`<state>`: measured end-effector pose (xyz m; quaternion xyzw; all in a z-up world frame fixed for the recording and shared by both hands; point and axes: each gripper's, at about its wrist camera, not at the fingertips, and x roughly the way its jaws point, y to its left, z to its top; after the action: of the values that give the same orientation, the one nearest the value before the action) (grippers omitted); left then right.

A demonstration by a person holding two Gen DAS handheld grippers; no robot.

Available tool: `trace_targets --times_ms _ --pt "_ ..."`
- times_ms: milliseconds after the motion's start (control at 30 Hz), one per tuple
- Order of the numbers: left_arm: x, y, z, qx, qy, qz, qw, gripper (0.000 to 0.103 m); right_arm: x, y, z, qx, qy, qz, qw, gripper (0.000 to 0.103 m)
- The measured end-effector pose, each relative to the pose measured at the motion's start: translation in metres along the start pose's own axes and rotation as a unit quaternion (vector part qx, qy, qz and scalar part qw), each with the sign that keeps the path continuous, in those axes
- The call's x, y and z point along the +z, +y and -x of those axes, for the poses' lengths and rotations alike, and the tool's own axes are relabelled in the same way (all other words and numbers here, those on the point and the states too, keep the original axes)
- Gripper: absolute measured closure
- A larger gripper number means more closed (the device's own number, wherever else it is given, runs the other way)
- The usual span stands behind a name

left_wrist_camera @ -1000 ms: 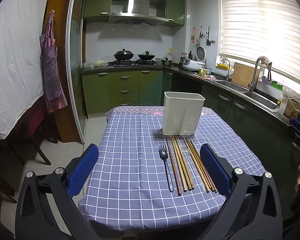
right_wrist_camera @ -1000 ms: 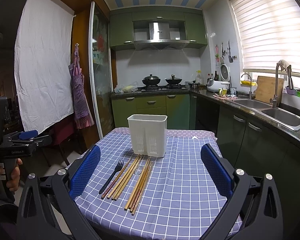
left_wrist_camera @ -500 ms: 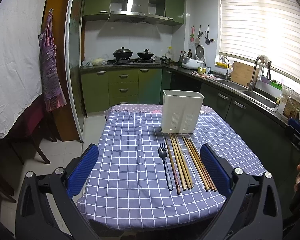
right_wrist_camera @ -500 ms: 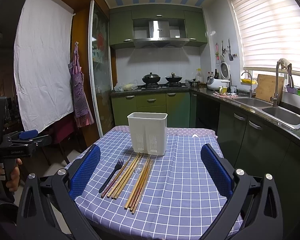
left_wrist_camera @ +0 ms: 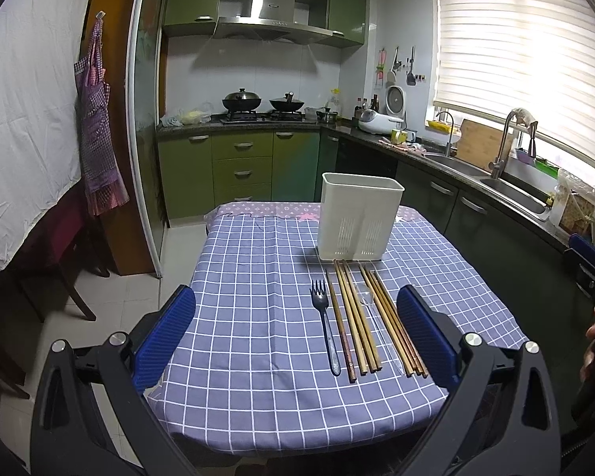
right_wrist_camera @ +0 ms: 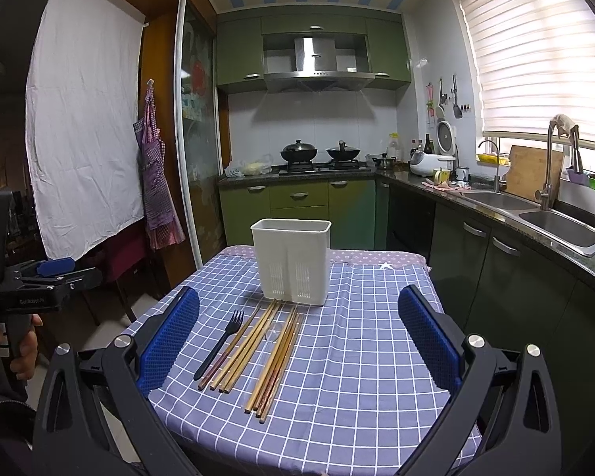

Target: Organize utensils

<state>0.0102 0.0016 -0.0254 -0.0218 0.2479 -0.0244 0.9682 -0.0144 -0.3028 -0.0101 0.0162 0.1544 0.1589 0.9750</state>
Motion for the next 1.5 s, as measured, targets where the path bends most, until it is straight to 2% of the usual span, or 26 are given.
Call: trace_targets --times_ms 700,833,933,1000,1067,1167,1267,1367,1500 --pt "-0.001 -0.001 -0.007 0.001 0.012 0.001 0.9999 0.006 -0.002 -0.001 -0.006 0.001 0.014 -0.002 1.000 0.004" --pt "0.003 0.000 -0.026 -0.008 0.035 0.001 0.9994 0.006 -0.002 -0.004 -0.020 0.008 0.032 -0.001 0.999 0.004" --pt "0.008 0.001 -0.055 -0.011 0.072 0.001 0.9973 0.006 0.000 -0.004 -0.045 -0.012 0.067 0.027 0.997 0.004" --pt "0.011 0.002 -0.084 -0.008 0.113 0.002 0.9936 0.006 0.000 -0.006 -0.071 -0.032 0.106 0.048 0.993 0.004" --pt "0.012 0.003 -0.108 -0.009 0.144 0.006 0.9895 0.006 -0.002 -0.013 -0.105 -0.033 0.157 0.055 0.985 0.004" --pt "0.010 0.002 -0.156 -0.011 0.207 0.011 0.9783 0.006 -0.009 -0.030 -0.144 -0.025 0.217 0.035 0.975 0.004" --pt "0.004 -0.004 -0.195 -0.011 0.257 0.011 0.9663 0.006 -0.023 -0.041 -0.185 -0.016 0.284 0.012 0.959 0.004" --pt "-0.001 -0.014 -0.226 -0.014 0.297 0.004 0.9549 0.006 -0.029 -0.047 -0.210 0.002 0.313 -0.003 0.950 0.004" --pt "-0.005 -0.029 -0.252 -0.017 0.336 -0.005 0.9417 0.007 -0.029 -0.054 -0.233 -0.002 0.342 -0.012 0.940 0.008"
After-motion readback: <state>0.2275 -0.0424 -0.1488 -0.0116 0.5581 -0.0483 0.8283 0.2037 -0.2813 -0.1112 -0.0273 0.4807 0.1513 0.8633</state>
